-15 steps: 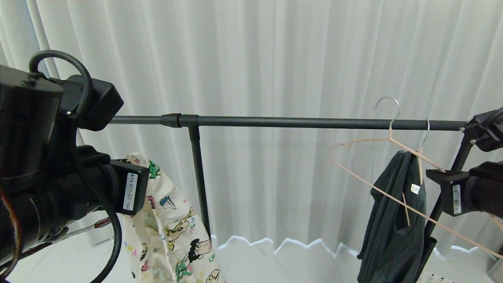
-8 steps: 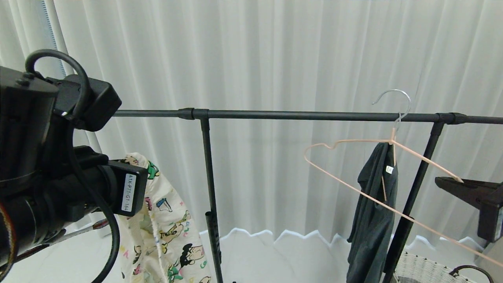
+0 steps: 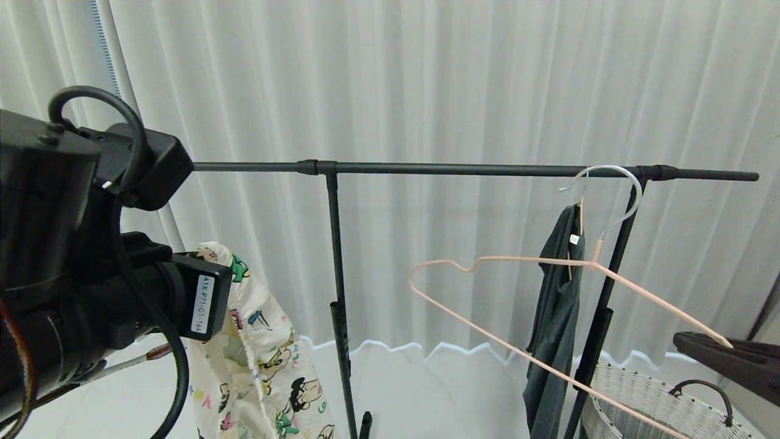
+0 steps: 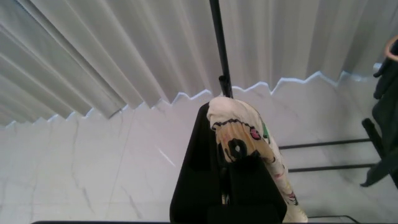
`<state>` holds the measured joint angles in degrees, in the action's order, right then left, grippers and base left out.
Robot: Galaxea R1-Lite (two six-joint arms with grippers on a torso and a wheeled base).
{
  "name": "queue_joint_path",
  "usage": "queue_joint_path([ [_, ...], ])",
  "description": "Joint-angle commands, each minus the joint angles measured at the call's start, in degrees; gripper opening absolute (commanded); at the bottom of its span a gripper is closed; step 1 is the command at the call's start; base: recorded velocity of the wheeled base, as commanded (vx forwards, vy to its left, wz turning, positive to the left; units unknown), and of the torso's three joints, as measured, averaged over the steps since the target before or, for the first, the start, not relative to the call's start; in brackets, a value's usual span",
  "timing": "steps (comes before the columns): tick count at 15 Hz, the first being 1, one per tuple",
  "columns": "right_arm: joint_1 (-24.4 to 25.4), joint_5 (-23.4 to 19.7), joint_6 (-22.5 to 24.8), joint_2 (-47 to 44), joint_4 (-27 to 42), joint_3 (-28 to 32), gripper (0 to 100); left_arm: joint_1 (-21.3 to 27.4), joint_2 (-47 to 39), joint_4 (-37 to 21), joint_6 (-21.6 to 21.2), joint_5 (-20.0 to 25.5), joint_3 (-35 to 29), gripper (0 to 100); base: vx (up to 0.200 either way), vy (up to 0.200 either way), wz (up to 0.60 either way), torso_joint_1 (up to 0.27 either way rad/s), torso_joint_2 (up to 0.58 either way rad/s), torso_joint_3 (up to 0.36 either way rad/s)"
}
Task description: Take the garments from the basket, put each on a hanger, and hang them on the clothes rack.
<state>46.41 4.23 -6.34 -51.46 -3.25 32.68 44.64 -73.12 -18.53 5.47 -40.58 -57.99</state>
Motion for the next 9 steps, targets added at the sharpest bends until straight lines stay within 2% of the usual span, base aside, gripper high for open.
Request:
queue_joint_path([
  [1,3.69,-0.01,-0.96,0.48,-0.08,-0.34,0,0.18,-0.18,-0.02,0.06,-0.02,0.86,0,-0.200,0.000,0.00,0.012,0.00,0.007],
  [3,10.98,-0.01,-5.00,0.48,0.00,-0.43,0,0.27,-0.71,0.07,0.24,0.24,2.71,0,0.000,0.000,0.00,0.000,0.00,0.000],
  [5,15.99,-0.01,-7.20,0.22,-0.17,-0.43,0,0.18,-2.03,0.07,0.94,0.42,3.59,0,0.000,0.000,0.00,0.000,0.00,0.000],
  [9,21.97,-0.01,-10.45,-2.77,-3.78,0.01,0,-0.52,-9.67,0.07,11.40,0.50,3.23,0,0.000,0.000,0.00,0.000,0.00,0.000],
])
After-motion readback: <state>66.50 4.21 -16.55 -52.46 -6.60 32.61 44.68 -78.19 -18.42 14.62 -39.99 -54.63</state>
